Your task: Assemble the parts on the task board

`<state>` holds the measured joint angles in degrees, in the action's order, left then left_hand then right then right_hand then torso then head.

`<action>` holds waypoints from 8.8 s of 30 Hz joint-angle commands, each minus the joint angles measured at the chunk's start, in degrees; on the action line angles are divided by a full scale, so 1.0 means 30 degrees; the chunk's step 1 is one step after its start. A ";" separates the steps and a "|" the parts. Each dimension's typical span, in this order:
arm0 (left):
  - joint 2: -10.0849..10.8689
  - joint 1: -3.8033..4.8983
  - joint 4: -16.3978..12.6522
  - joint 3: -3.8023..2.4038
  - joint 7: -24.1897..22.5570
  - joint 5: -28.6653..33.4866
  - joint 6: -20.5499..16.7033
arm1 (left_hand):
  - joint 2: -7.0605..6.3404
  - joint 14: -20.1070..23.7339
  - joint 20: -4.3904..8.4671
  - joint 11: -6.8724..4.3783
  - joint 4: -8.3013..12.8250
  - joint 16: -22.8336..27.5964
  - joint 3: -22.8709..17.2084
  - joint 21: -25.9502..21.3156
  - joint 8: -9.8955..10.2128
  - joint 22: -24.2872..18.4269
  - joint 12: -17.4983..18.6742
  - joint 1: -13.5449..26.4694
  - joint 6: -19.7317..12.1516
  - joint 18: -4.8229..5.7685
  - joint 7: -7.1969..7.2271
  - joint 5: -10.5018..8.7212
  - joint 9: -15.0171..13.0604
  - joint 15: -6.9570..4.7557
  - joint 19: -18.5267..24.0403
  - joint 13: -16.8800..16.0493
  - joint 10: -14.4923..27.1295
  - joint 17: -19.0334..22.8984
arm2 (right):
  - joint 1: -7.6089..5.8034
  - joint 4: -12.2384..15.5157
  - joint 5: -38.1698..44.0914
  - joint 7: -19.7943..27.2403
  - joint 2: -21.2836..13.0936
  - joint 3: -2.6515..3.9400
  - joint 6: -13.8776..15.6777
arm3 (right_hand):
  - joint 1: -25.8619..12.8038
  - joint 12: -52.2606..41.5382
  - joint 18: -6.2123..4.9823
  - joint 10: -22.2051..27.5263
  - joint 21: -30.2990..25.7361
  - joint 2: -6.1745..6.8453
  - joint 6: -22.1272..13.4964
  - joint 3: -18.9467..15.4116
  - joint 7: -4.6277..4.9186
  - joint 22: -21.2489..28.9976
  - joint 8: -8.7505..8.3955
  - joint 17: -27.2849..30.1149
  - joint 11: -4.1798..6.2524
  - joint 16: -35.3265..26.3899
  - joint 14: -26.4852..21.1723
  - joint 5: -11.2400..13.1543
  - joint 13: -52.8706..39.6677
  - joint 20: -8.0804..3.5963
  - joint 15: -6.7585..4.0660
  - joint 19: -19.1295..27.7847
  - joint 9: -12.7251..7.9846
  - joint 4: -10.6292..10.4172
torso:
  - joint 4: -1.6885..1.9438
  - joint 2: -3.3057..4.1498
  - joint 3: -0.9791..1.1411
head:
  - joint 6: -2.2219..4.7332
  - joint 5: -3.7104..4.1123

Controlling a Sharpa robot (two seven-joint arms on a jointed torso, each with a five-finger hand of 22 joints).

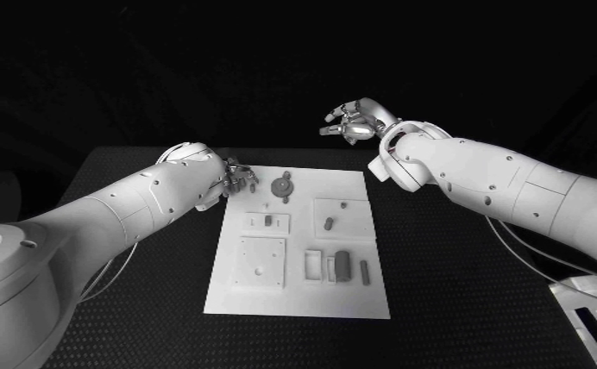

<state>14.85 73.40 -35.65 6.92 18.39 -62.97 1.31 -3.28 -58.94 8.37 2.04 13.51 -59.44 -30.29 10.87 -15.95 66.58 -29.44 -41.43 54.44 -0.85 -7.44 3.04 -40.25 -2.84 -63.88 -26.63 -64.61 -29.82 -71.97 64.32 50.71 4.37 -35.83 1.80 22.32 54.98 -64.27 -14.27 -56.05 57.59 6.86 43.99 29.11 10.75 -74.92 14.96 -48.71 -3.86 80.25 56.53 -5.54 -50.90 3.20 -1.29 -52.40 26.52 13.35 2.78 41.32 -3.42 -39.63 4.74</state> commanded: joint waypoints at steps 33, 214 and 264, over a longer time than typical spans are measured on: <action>-0.0567 -0.0385 0.0792 0.0012 -0.0598 0.0287 0.0279 | 0.0658 -0.0066 -0.0077 0.0084 0.0424 0.0209 -0.0003 -0.0323 0.0339 0.0072 0.0687 -0.0367 0.0109 0.0221 -0.0082 -0.0076 0.0292 0.0093 -0.0079 0.0365 -0.0260 0.0046 | -0.0003 -0.0211 -0.0747 0.0424 0.0289 0.0011 -0.0914 | -0.0518 0.6772 0.0174 0.4030 -0.7361 -0.0181 -0.0770 0.0467 0.0668 0.3172 0.1171 0.5313 -0.1457 -1.2987 -0.2031 0.0045 0.9352 0.2715 0.2193 0.5344 -0.0761 0.0191 | 0.0001 -0.0019 -0.0005 | -0.0146 0.0268; 0.4111 -0.0671 -0.8667 0.1594 0.1706 -0.0360 -0.0609 | 0.2999 -0.1991 0.0862 -0.1145 0.1063 -0.1374 -0.1610 0.0436 -0.0336 0.3035 0.2352 -0.2456 0.3397 0.0220 0.1210 0.3197 0.0465 -0.0891 -0.2052 -0.0255 -0.4580 -0.0930 | 0.0192 -0.2002 -0.1520 0.1107 0.0356 0.0000 -0.3222 | -0.0093 1.3430 0.1730 0.3586 -1.3042 -0.0680 -0.1971 0.0210 0.0830 0.3473 0.1670 0.8239 -0.2596 -2.0384 -0.4569 0.0037 1.5693 0.3488 0.4295 0.9948 -0.1937 -0.0131 | 0.0461 -0.0556 -0.0223 | -0.1090 0.0481; 0.4239 -0.0669 -0.8153 0.1574 0.1078 0.1394 0.0299 | 0.2433 -0.2392 0.1206 -0.1459 0.1068 -0.2218 -0.1738 0.1171 -0.0788 0.3266 0.1591 -0.3211 0.3774 0.0249 0.1488 0.3999 -0.0334 -0.1246 -0.2560 -0.1021 -0.4917 -0.1039 | 0.0274 -0.2050 -0.1520 0.1111 0.0415 0.0000 -0.3294 | -0.0083 1.3566 0.1748 0.3514 -1.3139 -0.0678 -0.1987 0.0183 0.0846 0.3436 0.1697 0.8328 -0.2595 -2.0405 -0.4617 0.0037 1.5691 0.3485 0.4336 0.9934 -0.1953 -0.0135 | 0.0459 -0.0542 -0.0220 | -0.1068 0.0421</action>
<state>27.53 71.80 -60.22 11.37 21.08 -58.96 -0.37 3.68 -65.97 11.59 -1.07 16.91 -65.85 -34.98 14.03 -16.83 74.94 -24.30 -50.12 64.85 -0.78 -3.53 14.71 -40.27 -6.02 -71.18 -29.62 -77.74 -32.88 -71.17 58.13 46.11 7.00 -34.61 1.77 13.25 54.92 -23.88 -9.77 -45.06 18.53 5.13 38.54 29.90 10.63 -64.55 19.83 -23.80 -11.67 19.27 43.06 -5.54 -3.83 13.62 11.71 -22.12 20.71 13.19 4.14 39.68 -4.09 -42.82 5.95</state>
